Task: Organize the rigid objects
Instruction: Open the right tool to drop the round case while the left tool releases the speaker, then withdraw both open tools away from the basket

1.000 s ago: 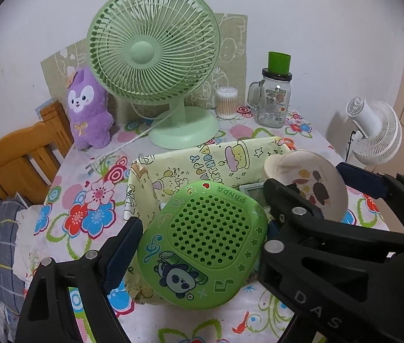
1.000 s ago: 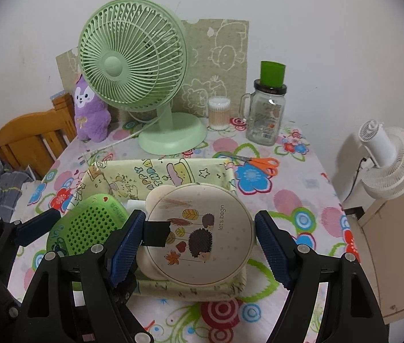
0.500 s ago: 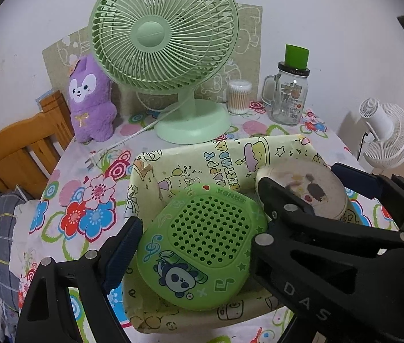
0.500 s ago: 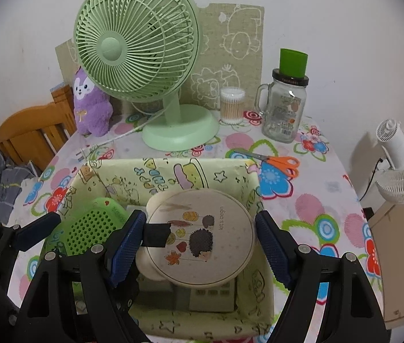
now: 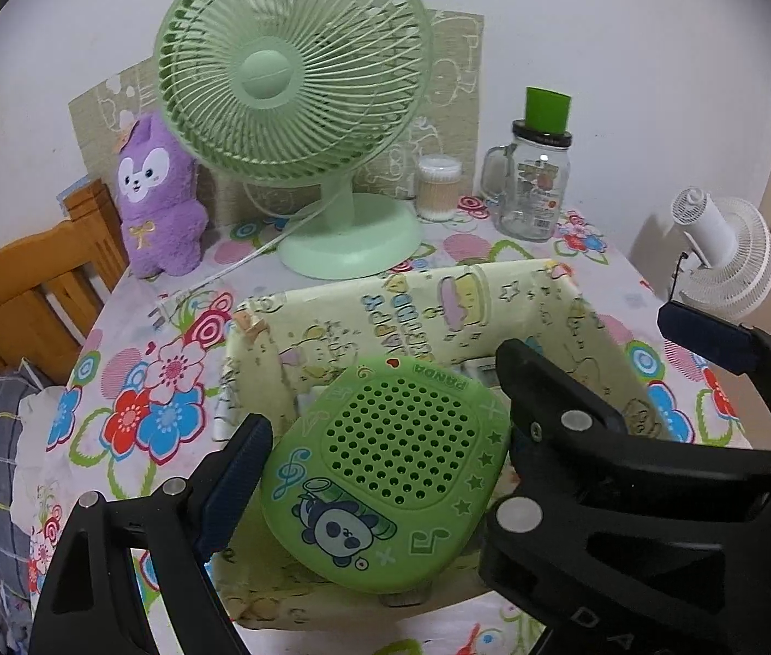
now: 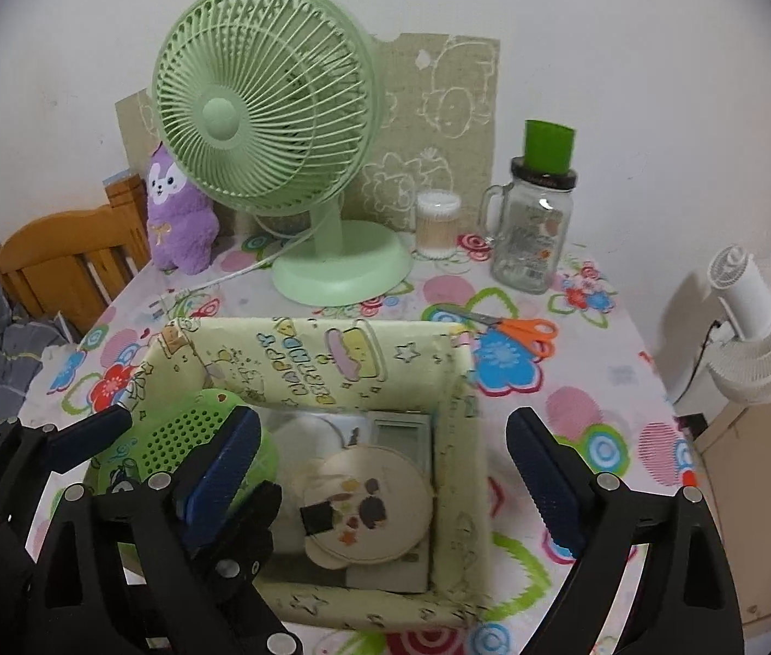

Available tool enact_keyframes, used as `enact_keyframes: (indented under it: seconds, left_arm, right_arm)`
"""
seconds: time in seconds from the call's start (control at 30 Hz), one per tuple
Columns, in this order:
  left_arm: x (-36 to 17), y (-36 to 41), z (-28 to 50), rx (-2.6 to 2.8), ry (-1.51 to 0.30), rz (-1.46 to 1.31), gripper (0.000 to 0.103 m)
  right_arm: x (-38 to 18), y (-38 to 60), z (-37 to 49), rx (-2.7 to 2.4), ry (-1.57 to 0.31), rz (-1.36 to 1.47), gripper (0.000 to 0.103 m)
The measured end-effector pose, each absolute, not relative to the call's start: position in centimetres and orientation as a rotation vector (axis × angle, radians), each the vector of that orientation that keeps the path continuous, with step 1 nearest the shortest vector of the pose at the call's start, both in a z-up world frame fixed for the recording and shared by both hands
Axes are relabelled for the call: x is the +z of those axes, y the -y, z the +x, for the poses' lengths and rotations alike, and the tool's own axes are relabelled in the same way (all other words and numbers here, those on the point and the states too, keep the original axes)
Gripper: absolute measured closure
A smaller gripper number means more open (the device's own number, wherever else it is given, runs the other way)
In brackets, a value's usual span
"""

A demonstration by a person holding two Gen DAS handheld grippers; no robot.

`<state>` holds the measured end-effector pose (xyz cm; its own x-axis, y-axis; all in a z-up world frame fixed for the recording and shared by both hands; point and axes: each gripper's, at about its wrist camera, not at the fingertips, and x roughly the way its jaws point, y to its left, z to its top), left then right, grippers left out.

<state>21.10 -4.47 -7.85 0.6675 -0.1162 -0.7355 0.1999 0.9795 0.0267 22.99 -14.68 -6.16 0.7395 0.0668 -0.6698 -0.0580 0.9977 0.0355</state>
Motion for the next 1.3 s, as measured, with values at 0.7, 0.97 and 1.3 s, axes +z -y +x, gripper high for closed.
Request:
enact_keyframes:
  seconds: [0.7,0.97,1.3]
  left_arm:
    - [-10.1,7.0,24.2,-0.177,-0.844,0.157,0.011]
    - [-9.6,6.7,23.4,-0.168,-0.836,0.172,0.006]
    - [-8.4,6.0,20.8,-0.17,-0.825,0.174,0.006]
  right_arm:
    - [-7.6,18.0,23.9,-0.016,-0.779,0.058,0.009]
    - [-7.4,17.8,23.4,0.003,-0.78,0.073,0.009]
    - [-6.4,17.0,21.0,0.026,-0.759,0.061,0.009]
